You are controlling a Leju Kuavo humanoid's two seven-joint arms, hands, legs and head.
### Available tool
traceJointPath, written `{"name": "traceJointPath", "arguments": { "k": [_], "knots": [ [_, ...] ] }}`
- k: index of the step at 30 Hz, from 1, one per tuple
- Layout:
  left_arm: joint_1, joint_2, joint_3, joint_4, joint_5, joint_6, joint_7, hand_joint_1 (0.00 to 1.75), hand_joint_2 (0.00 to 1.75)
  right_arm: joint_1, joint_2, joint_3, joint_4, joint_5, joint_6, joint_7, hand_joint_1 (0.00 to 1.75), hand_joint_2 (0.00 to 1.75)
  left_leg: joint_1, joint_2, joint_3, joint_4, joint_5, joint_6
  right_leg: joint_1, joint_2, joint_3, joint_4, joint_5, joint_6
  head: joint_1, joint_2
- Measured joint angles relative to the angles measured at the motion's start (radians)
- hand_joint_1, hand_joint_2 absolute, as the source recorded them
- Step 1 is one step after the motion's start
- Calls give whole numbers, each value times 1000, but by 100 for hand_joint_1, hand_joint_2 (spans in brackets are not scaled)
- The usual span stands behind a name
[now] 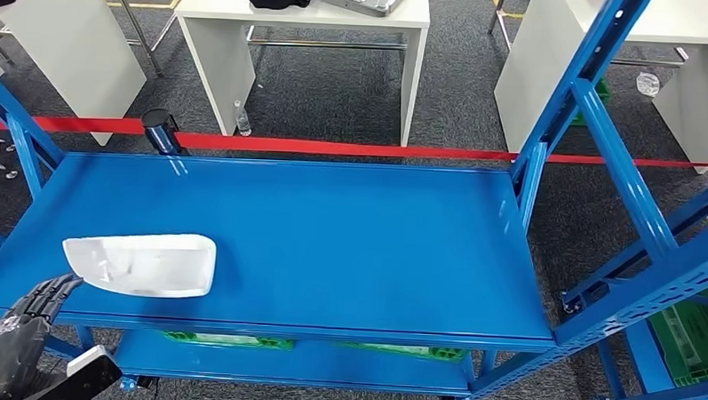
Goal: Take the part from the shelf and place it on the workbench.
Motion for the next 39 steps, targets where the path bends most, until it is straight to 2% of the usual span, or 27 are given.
{"name": "traceJointPath", "arguments": {
  "k": [2,4,5,6,7,9,11,13,15,17,19,20,21,22,23,25,26,27,29,31,32,34,35,36,37,38,39],
  "knots": [
    [0,9,-8,4,-1,5,20,0,175,0,1,-1,0,0,6,-7,0,0,3,1,5,-14,10,13,0,0,-32,67,-37,-4,1,0],
    [1,18,-15,12,-12,14,40,0,175,1,1,-1,0,0,13,-11,0,0,-1,1,3,-16,12,17,1,0,-92,197,-93,-11,2,0],
    [1,23,-17,18,-21,20,48,0,175,2,1,-1,0,0,16,-12,0,0,-2,1,3,-15,12,17,1,0,-116,248,-110,-10,1,0],
    [1,27,-19,24,-33,25,54,0,175,3,2,-1,0,0,19,-13,0,0,-2,1,3,-15,12,17,0,0,-124,267,-111,-5,1,0],
    [1,31,-20,30,-46,31,57,0,175,4,3,-1,-1,1,22,-14,0,0,-2,0,3,-14,12,17,0,-1,-111,244,-97,3,1,0],
    [-1,37,-23,42,-78,41,58,0,175,4,3,0,-5,1,26,-19,0,0,-2,-1,5,-9,9,12,-1,-1,-44,109,-44,17,2,0],
    [-3,44,-24,52,-102,47,58,0,87,3,4,1,-11,1,29,-22,0,0,-6,-2,2,0,3,3,1,-1,4,5,-10,11,0,0],
    [-6,54,-25,61,-117,53,58,0,87,2,6,1,-14,1,24,-23,0,0,-7,-2,-1,4,0,-5,6,0,10,-12,-3,-4,-2,0],
    [-13,65,-29,71,-130,61,59,0,175,1,7,5,-15,1,13,-23,0,0,-3,-2,-5,10,-5,-13,3,-1,12,-13,0,-15,-2,0],
    [-27,75,-32,81,-143,67,61,0,175,0,6,11,-14,1,2,-23,0,0,1,-2,-31,71,-44,-25,-3,-2,17,-15,3,-22,-7,0],
    [-40,80,-36,94,-151,69,66,0,175,-1,3,17,-9,1,-7,-24,0,0,7,-1,-90,201,-107,-35,-2,-2,17,-15,3,-24,-11,0],
    [-45,80,-39,101,-153,69,69,0,175,-2,1,19,-5,1,-10,-25,0,0,9,-1,-118,261,-127,-38,-1,-2,17,-15,3,-24,-11,0],
    [-48,80,-42,107,-156,69,70,0,175,-3,0,21,-2,1,-12,-25,0,0,11,-1,-134,291,-129,-39,0,-2,18,-15,3,-23,-11,0],
    [-51,81,-44,112,-158,69,71,0,175,-3,-2,22,2,1,-14,-26,0,0,11,0,-132,282,-113,-39,0,-2,19,-15,2,-23,-11,0],
    [-56,81,-46,115,-160,69,73,0,175,-4,-5,23,6,1,-16,-27,0,0,11,0,-110,233,-80,-37,0,-1,21,-15,2,-23,-11,0],
    [-69,84,-48,120,-165,69,75,0,175,-6,-9,26,16,1,-20,-29,0,0,9,0,-45,90,-16,-28,2,-1,22,-15,1,-22,-11,0],
    [-77,85,-48,124,-167,68,77,0,175,-7,-12,27,22,1,-24,-29,0,0,6,0,-23,40,0,-24,4,-1,21,-15,2,-20,-10,0],
    [-84,86,-47,128,-168,67,77,0,175,-8,-15,28,29,1,-28,-30,0,0,2,-1,-12,14,3,-20,5,-1,19,-15,2,-18,-10,0],
    [-92,89,-45,138,-173,65,78,0,175,-10,-21,30,44,1,-37,-30,0,0,-3,-1,-13,6,2,-11,4,-1,17,-19,5,-8,-10,0],
    [-98,92,-44,152,-178,63,77,0,175,-12,-28,32,58,1,-46,-30,0,0,-1,0,-4,-10,13,4,4,-2,10,-5,-5,-3,-9,0],
    [-103,94,-43,161,-182,62,76,0,175,-14,-32,32,66,1,-50,-30,0,0,1,1,1,-19,20,11,5,-2,-5,27,-23,-4,-8,0],
    [-110,95,-43,183,-186,61,72,0,175,-16,-41,33,83,1,-57,-30,0,0,0,2,3,-26,26,19,6,-2,-65,151,-77,-14,-6,0],
    [-112,95,-44,194,-187,61,70,0,175,-17,-45,33,90,1,-59,-30,0,0,-2,2,1,-25,26,19,6,-2,-96,215,-99,-15,-6,0],
    [-113,95,-44,203,-187,61,69,0,175,-17,-48,34,96,1,-60,-30,0,0,-3,2,0,-24,26,20,6,-2,-115,254,-108,-13,-6,0],
    [-114,95,-44,210,-187,61,68,0,175,-17,-50,34,101,1,-61,-30,0,0,-4,1,0,-23,26,19,6,-2,-116,255,-102,-7,-6,0],
    [-115,96,-45,216,-187,61,68,0,175,-17,-52,34,105,1,-61,-30,0,0,-4,1,0,-21,25,19,6,-2,-96,212,-80,1,-5,0],
    [-116,96,-45,221,-187,61,68,0,175,-17,-54,35,108,1,-61,-30,0,0,-5,0,0,-18,24,17,6,-2,-61,140,-51,8,-5,0]
  ]
}}
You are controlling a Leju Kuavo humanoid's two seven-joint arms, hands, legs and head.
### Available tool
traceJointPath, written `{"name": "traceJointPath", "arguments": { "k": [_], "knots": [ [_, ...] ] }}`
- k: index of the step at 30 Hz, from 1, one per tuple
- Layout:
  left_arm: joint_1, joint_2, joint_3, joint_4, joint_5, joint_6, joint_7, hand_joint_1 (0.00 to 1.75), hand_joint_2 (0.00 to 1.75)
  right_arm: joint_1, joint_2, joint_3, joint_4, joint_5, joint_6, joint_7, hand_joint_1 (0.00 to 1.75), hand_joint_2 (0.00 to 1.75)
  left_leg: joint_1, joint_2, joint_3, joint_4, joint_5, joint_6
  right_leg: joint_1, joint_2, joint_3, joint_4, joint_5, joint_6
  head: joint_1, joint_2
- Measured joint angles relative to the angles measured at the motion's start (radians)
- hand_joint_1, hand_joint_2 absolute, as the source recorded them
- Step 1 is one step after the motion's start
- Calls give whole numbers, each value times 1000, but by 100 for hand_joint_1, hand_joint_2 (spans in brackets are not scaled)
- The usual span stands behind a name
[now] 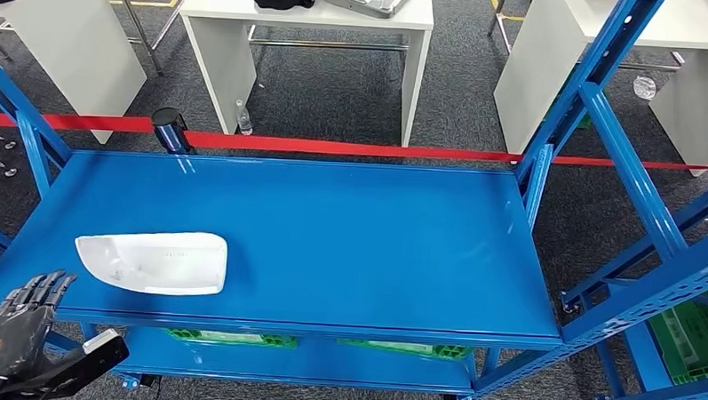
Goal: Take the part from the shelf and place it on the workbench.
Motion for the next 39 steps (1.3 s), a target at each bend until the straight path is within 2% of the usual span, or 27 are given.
{"name": "traceJointPath", "arguments": {
  "k": [1,2,3,5,7,9,11,12,14,21,23,24,25,27,28,29,30,31,32,33,34,35,36,39],
  "knots": [
    [-1,0,0,4,0,0,0,0,175,-1,-2,0,2,0,0,0,0,0,-2,-1,-1,5,-3,-3,1,0,34,-71,26,1,0,0],
    [-3,1,0,7,0,0,0,0,175,-3,-5,1,4,0,-1,0,0,0,-4,-1,-3,9,-6,-8,2,0,60,-126,45,-2,0,0],
    [-4,2,0,10,0,0,0,0,175,-4,-6,1,6,0,-2,0,0,0,-6,-1,-5,13,-8,-12,4,0,72,-155,54,-8,-1,0],
    [-6,3,1,15,0,0,-1,0,175,-4,-8,3,8,0,-2,0,0,0,-5,-2,-7,15,-9,-20,6,1,72,-163,60,-23,-2,0],
    [-7,6,2,18,0,0,-2,0,175,-4,-9,6,12,0,-4,-1,0,0,-2,-1,-13,28,-18,-30,2,0,75,-166,64,-32,-3,0],
    [-9,11,3,22,-2,0,-2,0,175,-5,-10,8,16,0,-8,-4,0,0,4,0,-48,109,-69,-44,-3,0,78,-167,67,-37,-6,0],
    [-16,14,2,34,-5,0,-4,0,175,-5,-13,9,23,0,-11,-9,0,0,11,0,-106,242,-134,-55,-2,0,77,-166,68,-39,-8,0],
    [-19,15,1,42,-8,-1,-5,0,175,-5,-14,9,27,0,-12,-11,0,0,13,0,-128,292,-151,-57,-2,0,76,-166,68,-39,-8,0],
    [-24,15,0,55,-12,-1,-7,0,175,-5,-16,10,32,0,-14,-13,0,0,14,0,-147,331,-160,-59,-2,-1,76,-166,68,-39,-8,0],
    [-28,15,-1,61,-14,0,-7,0,175,-6,-17,11,34,0,-15,-13,0,0,15,0,-143,324,-151,-59,-2,-1,76,-166,67,-39,-8,0],
    [-39,17,-3,77,-19,6,-8,0,175,-8,-19,13,42,0,-24,-14,0,0,15,0,-100,236,-99,-55,-2,0,79,-166,67,-38,-8,0],
    [-55,19,-6,92,-26,16,-9,0,175,-13,-22,15,53,0,-35,-14,0,0,12,0,-62,156,-66,-50,0,0,79,-166,68,-37,-8,0],
    [-80,24,-10,112,-35,31,-9,0,175,-18,-26,18,70,0,-49,-14,0,0,8,0,-29,82,-37,-41,1,0,78,-168,70,-31,-8,0],
    [-147,33,-20,152,-50,62,-6,0,175,-30,-44,25,114,0,-74,-15,0,0,3,1,7,-5,-9,-14,3,0,23,-67,24,-25,-5,0],
    [-174,36,-23,167,-54,70,-5,0,175,-34,-52,29,132,0,-80,-15,0,0,2,1,8,-12,-2,-4,3,0,-15,9,-7,-23,-4,0],
    [-194,36,-26,178,-56,72,-4,0,175,-35,-58,32,144,0,-82,-15,0,0,3,2,10,-19,3,2,3,0,-53,89,-39,-24,-3,0],
    [-204,36,-29,187,-59,72,-4,0,175,-36,-61,35,152,0,-83,-15,0,0,2,2,10,-18,3,2,3,-1,-66,115,-43,-20,-3,0],
    [-212,35,-31,195,-62,72,-4,0,175,-36,-64,37,160,0,-84,-15,0,0,1,2,10,-16,3,1,3,-1,-58,101,-31,-13,-3,0],
    [-219,35,-33,202,-64,73,-4,0,175,-37,-66,39,166,0,-85,-15,0,0,1,1,11,-15,2,0,3,-1,-32,48,-6,-5,-3,0],
    [-225,35,-34,208,-66,74,-4,0,175,-38,-69,40,171,0,-88,-15,0,0,1,1,11,-11,0,-3,2,-1,5,-30,24,2,-3,0],
    [-230,35,-35,212,-68,75,-4,0,175,-41,-72,41,177,0,-92,-15,0,0,-1,1,8,-5,-3,-7,2,-1,36,-97,48,2,-3,0],
    [-234,35,-36,216,-70,76,-4,0,175,-43,-74,41,183,0,-95,-15,0,0,-3,1,5,0,-6,-12,3,-1,58,-143,63,-2,-4,0],
    [-237,35,-37,220,-71,78,-4,0,175,-44,-77,41,188,0,-98,-15,0,0,-4,1,1,5,-8,-16,5,-1,67,-165,70,-9,-4,0],
    [-241,37,-39,228,-72,80,-4,0,175,-46,-80,42,201,0,-101,-15,0,0,-2,1,-5,12,-12,-26,4,0,66,-167,74,-26,-4,0]
  ]
}}
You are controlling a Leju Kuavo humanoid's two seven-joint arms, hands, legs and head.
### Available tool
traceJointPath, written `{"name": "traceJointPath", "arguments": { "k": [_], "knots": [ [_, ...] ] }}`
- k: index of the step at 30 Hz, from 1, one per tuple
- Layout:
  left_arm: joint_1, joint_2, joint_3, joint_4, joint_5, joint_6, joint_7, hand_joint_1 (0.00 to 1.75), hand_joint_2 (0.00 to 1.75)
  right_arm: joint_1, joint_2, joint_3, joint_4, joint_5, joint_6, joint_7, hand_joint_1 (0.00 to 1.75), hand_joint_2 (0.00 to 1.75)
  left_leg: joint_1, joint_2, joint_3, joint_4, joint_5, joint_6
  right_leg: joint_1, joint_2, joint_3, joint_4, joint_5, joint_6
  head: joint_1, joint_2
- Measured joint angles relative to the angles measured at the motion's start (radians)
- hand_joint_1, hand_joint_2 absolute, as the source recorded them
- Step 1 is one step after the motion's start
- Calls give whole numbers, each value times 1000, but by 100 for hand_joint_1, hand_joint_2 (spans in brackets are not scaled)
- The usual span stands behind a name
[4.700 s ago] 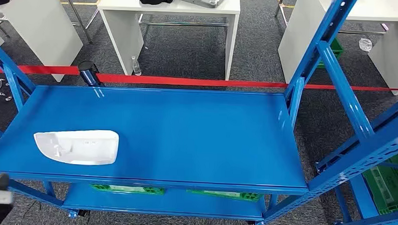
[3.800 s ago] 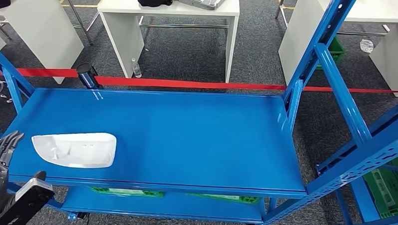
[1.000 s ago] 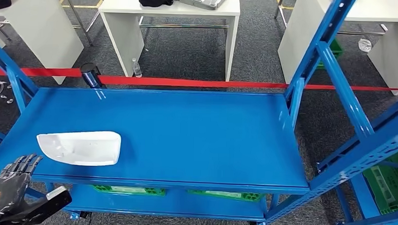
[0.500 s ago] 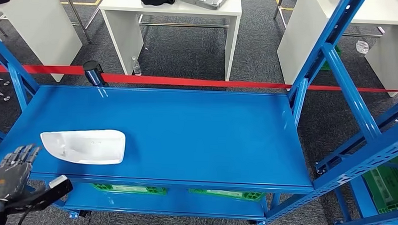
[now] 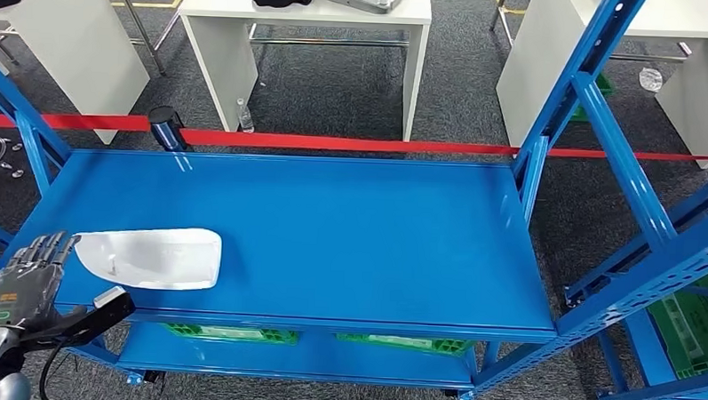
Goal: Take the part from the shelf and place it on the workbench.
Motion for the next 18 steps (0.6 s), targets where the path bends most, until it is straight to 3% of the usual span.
{"name": "traceJointPath", "arguments": {
  "k": [2,5,6,7,8,10,12,16,18],
  "knots": [
    [-7,3,0,7,-5,2,0,0,175,-2,-2,2,10,0,-9,0,0,0,4,0,-25,52,-34,-12,-6,0,1,-2,2,-7,-2,0],
    [-26,5,-6,39,-19,13,-4,0,175,-10,-9,8,36,0,-37,2,0,0,13,0,-117,244,-120,-27,-4,0,0,-2,3,-12,-5,0],
    [-33,5,-10,53,-22,19,-5,0,175,-13,-12,9,46,0,-46,4,0,0,15,0,-139,286,-129,-29,-4,0,0,-2,3,-12,-5,0],
    [-41,5,-14,65,-24,25,-7,0,175,-17,-15,11,56,0,-54,6,0,0,16,0,-143,291,-120,-29,-3,0,1,-1,3,-12,-5,0],
    [-51,5,-19,75,-25,30,-8,0,175,-20,-18,12,66,0,-61,7,0,0,16,0,-129,257,-93,-27,-2,1,2,-1,3,-12,-5,0],
    [-77,7,-27,90,-27,37,-10,0,175,-27,-25,15,87,0,-73,8,0,0,14,0,-61,116,-25,-17,0,1,3,-2,3,-12,-5,0],
    [-108,10,-38,103,-28,39,-10,0,175,-36,-32,16,109,0,-84,8,0,0,9,0,-13,17,5,-8,3,1,0,-1,4,-9,-4,0],
    [-158,9,-66,134,-31,38,-10,0,175,-48,-48,17,153,0,-96,8,0,0,7,1,-2,-13,14,11,4,0,-10,4,4,5,-4,0],
    [-179,7,-80,155,-31,37,-10,0,175,-51,-57,18,171,0,-105,6,0,0,10,3,5,-28,24,23,4,0,-44,73,-32,4,-2,0]
  ]
}}
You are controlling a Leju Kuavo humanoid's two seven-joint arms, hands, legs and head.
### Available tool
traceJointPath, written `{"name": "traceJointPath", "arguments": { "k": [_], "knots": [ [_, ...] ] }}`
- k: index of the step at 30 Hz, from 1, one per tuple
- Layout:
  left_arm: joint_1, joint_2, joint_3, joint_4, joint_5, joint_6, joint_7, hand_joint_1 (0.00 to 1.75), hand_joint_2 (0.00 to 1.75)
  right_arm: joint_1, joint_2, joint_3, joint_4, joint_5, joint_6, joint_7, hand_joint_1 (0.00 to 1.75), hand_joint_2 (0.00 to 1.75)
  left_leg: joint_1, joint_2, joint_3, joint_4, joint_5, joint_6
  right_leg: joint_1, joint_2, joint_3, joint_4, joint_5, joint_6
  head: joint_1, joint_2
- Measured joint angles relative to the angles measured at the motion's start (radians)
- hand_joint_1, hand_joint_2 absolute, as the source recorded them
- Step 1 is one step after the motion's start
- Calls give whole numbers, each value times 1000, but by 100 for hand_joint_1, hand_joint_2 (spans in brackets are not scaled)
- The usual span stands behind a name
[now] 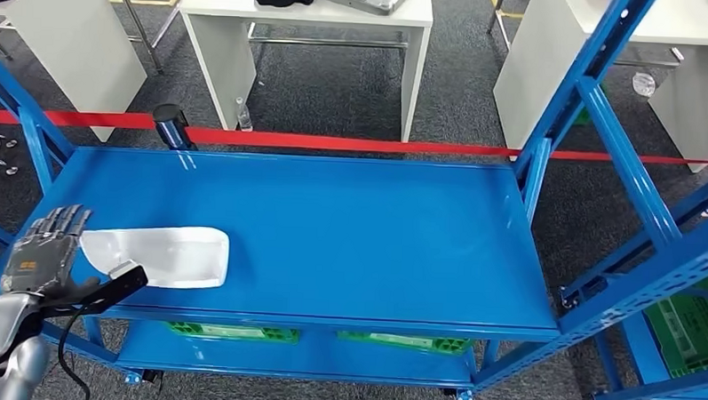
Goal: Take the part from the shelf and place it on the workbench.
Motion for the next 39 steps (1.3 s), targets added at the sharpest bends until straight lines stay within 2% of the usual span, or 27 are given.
{"name": "traceJointPath", "arguments": {
  "k": [2,3,4,5,7,9,12,14,15,17,18,19,20,21,22,24,25,27,29,31,33,34,35,36,37,38,39],
  "knots": [
    [-11,-4,-13,26,0,-1,1,0,175,-2,-7,0,16,0,-7,-1,0,0,-3,1,-2,-1,2,4,-1,0,-64,132,-53,-5,2,0],
    [-12,-7,-17,39,0,-1,2,0,175,-2,-11,0,22,0,-10,-2,0,0,-4,2,-3,0,2,4,-1,0,-91,187,-70,-4,2,0],
    [-12,-9,-21,50,0,-1,2,0,175,-2,-12,0,29,0,-12,-2,0,0,-5,2,-4,0,1,4,-2,0,-101,207,-71,2,3,0],
    [-13,-11,-24,61,1,-1,2,0,175,-2,-14,1,34,0,-15,-3,0,0,-5,2,-4,2,1,3,-4,0,-91,186,-57,10,3,0],
    [-18,-14,-28,80,1,1,2,0,175,-4,-19,2,44,0,-20,-3,0,0,-5,1,-6,11,-3,-2,-9,-1,-25,51,-5,26,3,0],
    [-27,-16,-31,98,1,5,2,0,175,-8,-23,4,54,0,-25,-4,0,0,-8,-1,-12,24,-10,-12,-9,0,25,-53,28,22,3,0],
    [-40,-17,-38,117,0,8,0,0,175,-12,-28,6,66,0,-32,-5,0,0,-8,-2,-18,30,-13,-22,-7,1,30,-66,34,2,3,0],
    [-49,-18,-42,127,0,9,-3,0,175,-14,-29,7,73,0,-38,-5,0,0,-5,-2,-31,57,-33,-31,-11,2,34,-68,37,-6,2,0],
    [-56,-19,-44,132,0,10,-5,0,175,-15,-29,7,77,0,-41,-6,0,0,-3,-2,-50,97,-57,-37,-14,2,35,-69,39,-9,1,0],
    [-67,-22,-48,147,0,11,-10,0,175,-17,-30,9,83,0,-49,-6,0,0,2,-2,-111,229,-119,-47,-13,2,35,-69,39,-10,-1,0],
    [-71,-24,-50,155,0,11,-12,0,175,-17,-30,10,87,0,-52,-6,0,0,3,-2,-141,289,-139,-50,-12,2,35,-69,39,-10,-1,0],
    [-73,-26,-53,161,0,11,-14,0,175,-17,-30,11,90,0,-54,-6,0,0,5,-2,-158,322,-143,-50,-12,2,35,-68,39,-10,-1,0],
    [-75,-27,-56,167,1,11,-15,0,175,-18,-30,12,92,0,-55,-6,0,0,5,-2,-156,315,-127,-49,-11,3,36,-68,38,-10,-1,0],
    [-78,-28,-58,172,1,11,-16,0,175,-18,-30,13,94,0,-56,-6,0,0,5,-2,-135,266,-95,-46,-11,4,37,-68,38,-10,-1,0],
    [-82,-28,-61,176,2,12,-17,0,175,-20,-30,14,96,0,-57,-6,0,0,5,-2,-101,194,-57,-41,-10,5,39,-69,38,-10,-1,0],
    [-92,-28,-65,183,6,13,-18,0,175,-24,-30,17,99,0,-57,-6,0,0,0,-3,-39,70,-15,-31,-6,7,39,-69,38,-9,0,0],
    [-95,-29,-67,185,8,14,-18,0,175,-25,-30,20,100,0,-57,-6,0,0,-4,-3,-26,43,-11,-27,-5,7,37,-69,39,-7,0,0],
    [-99,-33,-71,191,10,15,-19,0,175,-27,-30,24,103,0,-57,-6,0,0,-9,-3,-23,31,-13,-20,-5,7,35,-73,41,1,0,0],
    [-105,-39,-76,197,11,16,-19,0,175,-28,-31,26,105,0,-57,-6,0,0,-6,-1,-16,18,-4,-7,-6,6,27,-62,34,8,1,0],
    [-117,-51,-84,204,12,16,-19,0,175,-29,-34,27,108,-1,-57,-6,0,0,-3,-1,-12,5,6,5,-6,5,-15,24,-9,3,3,0],
    [-127,-65,-96,213,16,16,-19,0,175,-29,-38,27,109,-2,-57,-7,0,0,-6,-2,-15,4,9,10,-6,5,-81,162,-62,-1,4,0],
    [-131,-71,-100,218,17,16,-20,0,175,-28,-40,27,110,-2,-57,-7,0,0,-7,-2,-16,5,9,10,-6,5,-104,208,-75,2,4,0],
    [-135,-77,-105,222,18,15,-20,0,175,-28,-42,28,110,-2,-57,-7,0,0,-8,-2,-16,5,9,10,-7,5,-108,217,-72,8,5,0],
    [-139,-82,-109,226,18,15,-20,0,175,-28,-43,28,111,-2,-57,-8,0,0,-8,-2,-16,6,9,10,-8,5,-91,182,-54,17,5,0],
    [-143,-87,-112,229,18,15,-20,0,175,-29,-45,29,112,-2,-57,-8,0,0,-8,-2,-16,9,8,8,-9,4,-56,112,-26,26,5,0],
    [-147,-92,-115,233,18,14,-20,0,175,-30,-46,30,112,-2,-57,-8,0,0,-9,-3,-17,14,6,5,-10,3,-18,36,0,30,5,0],
    [-150,-97,-118,237,18,15,-21,0,175,-31,-48,30,113,-2,-57,-8,0,0,-10,-3,-18,20,3,1,-9,3,13,-25,21,28,5,0]
  ]
}}
